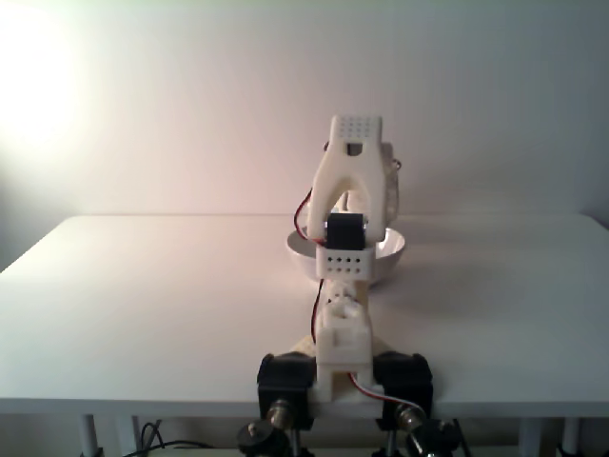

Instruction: Grasp a skyblue doll and put it into the bowl.

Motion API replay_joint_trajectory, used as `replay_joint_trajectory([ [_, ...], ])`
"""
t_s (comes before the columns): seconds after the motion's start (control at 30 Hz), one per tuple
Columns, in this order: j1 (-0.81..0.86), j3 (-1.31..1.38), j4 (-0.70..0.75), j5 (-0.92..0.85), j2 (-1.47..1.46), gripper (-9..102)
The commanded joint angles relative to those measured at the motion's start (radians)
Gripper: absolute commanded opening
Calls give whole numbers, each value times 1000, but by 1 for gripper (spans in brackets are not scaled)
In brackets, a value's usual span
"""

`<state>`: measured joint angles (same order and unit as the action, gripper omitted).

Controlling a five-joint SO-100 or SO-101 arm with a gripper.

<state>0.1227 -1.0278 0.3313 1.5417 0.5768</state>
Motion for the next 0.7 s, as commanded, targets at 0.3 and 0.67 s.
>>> replay_joint_trajectory([
  [0.3, -14, 8, -8, 143, -20, 19],
  [0.67, -17, 41, 9, 126, 238, 2],
])
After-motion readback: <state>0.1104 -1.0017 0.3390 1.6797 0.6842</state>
